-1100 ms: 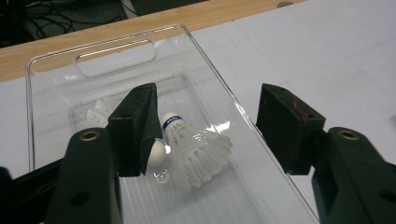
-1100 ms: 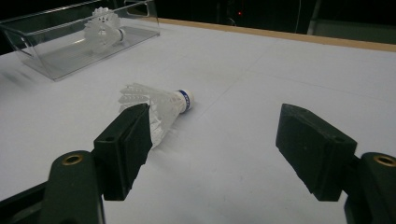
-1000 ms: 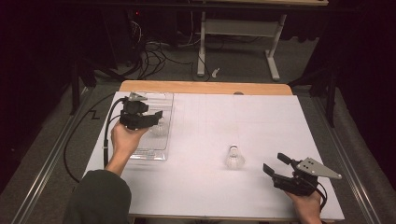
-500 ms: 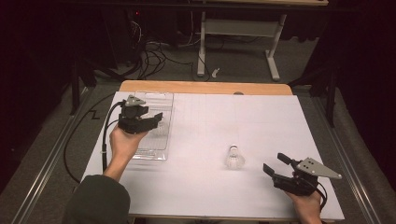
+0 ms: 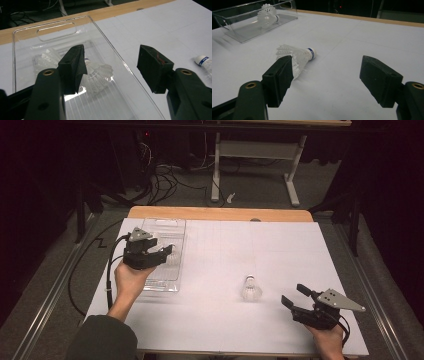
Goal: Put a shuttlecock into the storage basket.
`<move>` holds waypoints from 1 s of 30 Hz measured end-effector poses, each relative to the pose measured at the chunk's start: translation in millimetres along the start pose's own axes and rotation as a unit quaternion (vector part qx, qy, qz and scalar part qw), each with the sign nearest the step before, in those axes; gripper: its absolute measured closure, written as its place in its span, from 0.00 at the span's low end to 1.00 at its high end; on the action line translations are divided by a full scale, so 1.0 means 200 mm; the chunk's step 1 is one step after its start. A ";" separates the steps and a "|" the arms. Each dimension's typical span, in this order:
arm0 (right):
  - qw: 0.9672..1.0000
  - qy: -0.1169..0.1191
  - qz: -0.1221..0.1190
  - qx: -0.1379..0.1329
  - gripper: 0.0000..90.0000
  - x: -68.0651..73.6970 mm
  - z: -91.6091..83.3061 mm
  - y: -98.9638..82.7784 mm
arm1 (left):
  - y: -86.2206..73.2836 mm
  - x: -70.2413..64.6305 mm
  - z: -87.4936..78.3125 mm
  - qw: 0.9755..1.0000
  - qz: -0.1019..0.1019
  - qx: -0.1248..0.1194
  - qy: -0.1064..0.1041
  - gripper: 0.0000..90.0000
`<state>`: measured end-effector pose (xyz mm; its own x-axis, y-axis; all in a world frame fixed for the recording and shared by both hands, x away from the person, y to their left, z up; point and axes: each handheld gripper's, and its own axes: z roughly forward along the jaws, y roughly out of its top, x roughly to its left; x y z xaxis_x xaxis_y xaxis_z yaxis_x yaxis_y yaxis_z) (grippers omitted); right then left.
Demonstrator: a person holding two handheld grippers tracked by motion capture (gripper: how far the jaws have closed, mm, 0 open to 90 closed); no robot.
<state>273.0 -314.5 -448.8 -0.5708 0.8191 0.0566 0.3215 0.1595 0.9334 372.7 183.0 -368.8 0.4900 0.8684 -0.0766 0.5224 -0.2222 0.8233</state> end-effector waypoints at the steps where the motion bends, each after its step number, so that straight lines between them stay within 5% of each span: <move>1: 1.000 0.000 0.000 0.000 0.30 0.00 0.00 0.00 | 0.00 0.00 0.00 1.000 0.000 -0.001 -0.001 0.44; 30: 1.000 0.001 0.000 0.001 0.30 0.00 0.00 0.00 | -0.10 -0.04 -0.08 1.000 -0.005 -0.020 -0.018 0.44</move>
<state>273.2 -314.3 -448.8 -0.5720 0.8183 0.0567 0.3221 0.1605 0.9330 348.6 187.7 -375.6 0.5106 0.8534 -0.1051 0.4989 -0.1946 0.8445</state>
